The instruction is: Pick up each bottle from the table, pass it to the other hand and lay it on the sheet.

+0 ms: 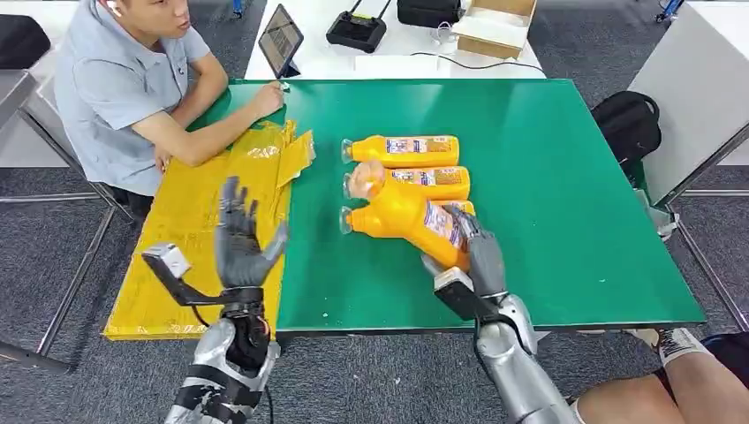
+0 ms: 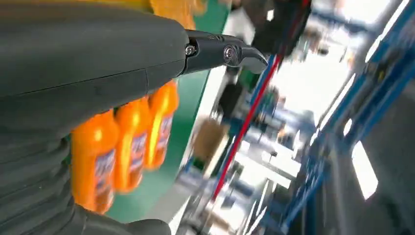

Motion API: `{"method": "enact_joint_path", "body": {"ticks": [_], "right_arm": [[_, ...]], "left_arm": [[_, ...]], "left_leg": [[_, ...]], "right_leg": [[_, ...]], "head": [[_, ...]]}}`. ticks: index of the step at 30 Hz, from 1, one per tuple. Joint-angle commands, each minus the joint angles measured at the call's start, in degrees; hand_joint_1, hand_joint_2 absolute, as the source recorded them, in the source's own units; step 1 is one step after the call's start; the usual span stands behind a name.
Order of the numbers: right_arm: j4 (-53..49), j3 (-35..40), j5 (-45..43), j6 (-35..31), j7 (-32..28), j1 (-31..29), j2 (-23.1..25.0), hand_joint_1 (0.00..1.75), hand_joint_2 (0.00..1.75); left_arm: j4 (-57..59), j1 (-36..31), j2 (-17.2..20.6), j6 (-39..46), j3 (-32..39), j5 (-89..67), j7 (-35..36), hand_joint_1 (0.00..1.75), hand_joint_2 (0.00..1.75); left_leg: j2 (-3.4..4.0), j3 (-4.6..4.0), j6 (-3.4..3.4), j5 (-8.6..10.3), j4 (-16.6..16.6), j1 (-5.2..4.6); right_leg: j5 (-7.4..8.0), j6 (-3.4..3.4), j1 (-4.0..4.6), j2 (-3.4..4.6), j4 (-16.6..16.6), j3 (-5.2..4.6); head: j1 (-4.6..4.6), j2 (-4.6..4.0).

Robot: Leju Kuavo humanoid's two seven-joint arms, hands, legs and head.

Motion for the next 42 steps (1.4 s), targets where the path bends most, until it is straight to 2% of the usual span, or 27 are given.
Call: {"method": "enact_joint_path", "body": {"ticks": [1, 5, 8, 14, 20, 22, 27, 30, 39, 40, 42], "right_arm": [[0.97, 0.42, -1.22, 1.06, -1.4, -5.14, 2.6, 1.75, 1.75], [5.49, 3.36, -3.46, 8.94, -1.25, -7.88, 2.64, 1.62, 1.75], [9.09, 6.51, -1.69, 10.93, -1.32, -9.47, 3.27, 1.75, 1.75], [10.92, 11.67, 0.46, 15.25, -1.97, -10.24, 4.68, 1.75, 1.75], [11.14, 12.2, 0.62, 15.57, -1.93, -10.11, 5.02, 1.75, 1.75], [11.73, 15.17, 2.6, 15.58, -2.57, -10.21, 4.55, 1.75, 1.75], [11.32, 18.98, 6.09, 13.44, -4.45, -10.22, 4.38, 1.75, 1.75], [10.18, 20.02, 7.64, 11.12, -4.22, -9.65, 4.46, 1.75, 1.75], [11.82, 20.74, 6.12, 12.22, -3.7, -9.81, 4.71, 1.75, 1.75], [12.1, 20.75, 6.02, 12.28, -3.67, -9.85, 4.76, 1.75, 1.75], [12.52, 20.77, 5.91, 12.04, -3.85, -9.85, 4.84, 1.75, 1.75]], "left_arm": [[7.46, -3.13, 4.33, -3.91, -7.69, -3.59, -1.55, 0.0, 1.75], [3.07, -1.53, 4.97, -5.3, -8.62, -9.75, -3.15, 0.0, 1.75], [1.34, -0.67, 4.6, -8.03, -8.1, -11.17, -3.15, 0.0, 1.75], [0.18, -0.36, 4.02, -8.97, -7.73, -11.89, -3.15, 0.0, 1.75], [0.53, -0.45, 3.97, -9.27, -7.65, -11.72, -3.15, 0.0, 1.75], [7.09, -2.64, 3.55, -11.6, -8.06, -10.97, -2.62, 0.0, 1.75], [11.92, -5.04, 2.41, -11.44, -8.75, -10.79, -1.75, 0.0, 1.75], [14.74, -6.51, 1.89, -10.49, -8.73, -10.16, 2.08, 0.0, 1.75], [16.56, -7.44, 1.47, -8.35, -8.58, -8.59, 2.22, 0.0, 1.75], [16.45, -7.4, 1.49, -8.22, -8.58, -8.56, 2.18, 0.31, 1.75], [16.3, -7.36, 1.54, -8.08, -8.64, -8.57, 2.18, 0.31, 1.75]], "left_leg": [[0.08, 0.13, 0.03, -0.03, -0.04, -0.02], [0.16, 0.23, 0.07, -0.09, -0.01, 0.0], [0.26, 0.16, 0.05, -0.09, -0.02, 0.01], [0.13, 0.11, 0.02, -0.07, -0.03, 0.0], [0.03, 0.12, 0.04, -0.06, -0.04, 0.01], [0.06, 0.1, 0.04, -0.06, -0.03, 0.01], [-0.09, 0.08, 0.04, -0.03, -0.03, 0.01], [-0.07, 0.16, 0.06, -0.07, -0.02, 0.02], [-0.08, 0.06, 0.05, -0.03, -0.01, 0.01], [-0.09, 0.01, 0.04, -0.01, -0.02, 0.0], [-0.05, 0.08, 0.05, -0.04, -0.02, 0.01]], "right_leg": [[-0.02, -0.14, 0.01, 0.03, 0.0, 0.08], [-0.05, -0.2, 0.04, 0.07, 0.0, 0.18], [0.0, -0.18, 0.05, 0.2, -0.01, 0.11], [-0.02, -0.15, 0.04, 0.11, 0.01, 0.08], [-0.04, -0.14, 0.04, 0.0, -0.01, 0.12], [-0.03, -0.13, 0.04, 0.04, -0.01, 0.1], [-0.04, -0.14, 0.04, -0.11, -0.02, 0.12], [-0.08, -0.2, 0.07, -0.13, -0.01, 0.19], [-0.06, -0.13, 0.04, -0.12, 0.0, 0.09], [-0.04, -0.1, 0.02, -0.11, 0.01, 0.03], [-0.05, -0.14, 0.04, -0.09, 0.0, 0.1]], "head": [[-0.02, 0.0], [0.0, 0.0], [0.0, 0.0], [-0.02, 0.0], [-0.02, 0.0], [0.0, 0.0], [0.02, 0.0], [0.0, 0.0], [0.0, 0.0], [0.0, 0.0], [0.0, 0.0]]}}
